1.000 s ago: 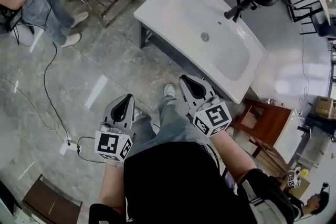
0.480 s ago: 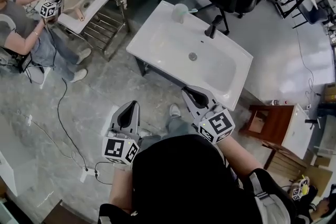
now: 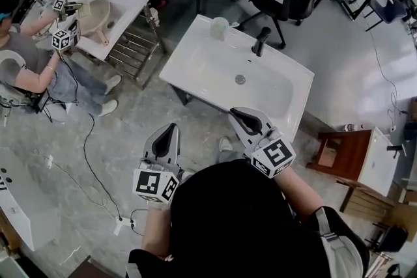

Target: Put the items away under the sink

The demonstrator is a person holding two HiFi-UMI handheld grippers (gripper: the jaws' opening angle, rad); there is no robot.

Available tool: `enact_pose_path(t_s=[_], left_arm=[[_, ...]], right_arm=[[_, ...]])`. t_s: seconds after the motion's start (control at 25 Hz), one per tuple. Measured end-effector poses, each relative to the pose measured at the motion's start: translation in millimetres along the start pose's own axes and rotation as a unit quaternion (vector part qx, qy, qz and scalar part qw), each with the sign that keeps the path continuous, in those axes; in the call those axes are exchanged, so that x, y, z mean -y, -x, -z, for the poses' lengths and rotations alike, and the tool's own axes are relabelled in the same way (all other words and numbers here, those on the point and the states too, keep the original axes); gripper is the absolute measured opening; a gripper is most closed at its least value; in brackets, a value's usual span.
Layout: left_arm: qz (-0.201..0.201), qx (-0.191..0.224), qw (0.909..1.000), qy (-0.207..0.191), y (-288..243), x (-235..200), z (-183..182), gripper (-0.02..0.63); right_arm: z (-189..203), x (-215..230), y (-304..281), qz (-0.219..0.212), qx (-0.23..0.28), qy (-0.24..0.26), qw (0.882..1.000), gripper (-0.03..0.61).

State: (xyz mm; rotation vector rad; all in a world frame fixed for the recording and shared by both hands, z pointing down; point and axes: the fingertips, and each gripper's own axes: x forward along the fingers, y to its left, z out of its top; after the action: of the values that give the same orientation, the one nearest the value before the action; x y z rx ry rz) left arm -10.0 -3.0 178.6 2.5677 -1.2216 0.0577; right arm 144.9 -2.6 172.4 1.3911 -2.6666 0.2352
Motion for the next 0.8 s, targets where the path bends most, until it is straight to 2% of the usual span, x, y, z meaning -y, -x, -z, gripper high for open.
enact_pose_path(t_s=[0.2,0.4,0.8], left_arm=[[-0.001,0.007,1.0000,-0.007,-8,-2,-13,0.023],[-0.007,0.011,0.9999,-0.009,-7,-6,-22,0.023],[-0.010,0.007,0.9999,-0.006,-1,-10,-20,0.023]], right_arm=[[-9,10,-4,0.000,0.016,-0.015,1.000,0.048],[-13,9,-9,-0.002,0.017,-0.005,1.000,0.048],[-7,0,-12,0.002,0.014,-0.018,1.000,0.048]])
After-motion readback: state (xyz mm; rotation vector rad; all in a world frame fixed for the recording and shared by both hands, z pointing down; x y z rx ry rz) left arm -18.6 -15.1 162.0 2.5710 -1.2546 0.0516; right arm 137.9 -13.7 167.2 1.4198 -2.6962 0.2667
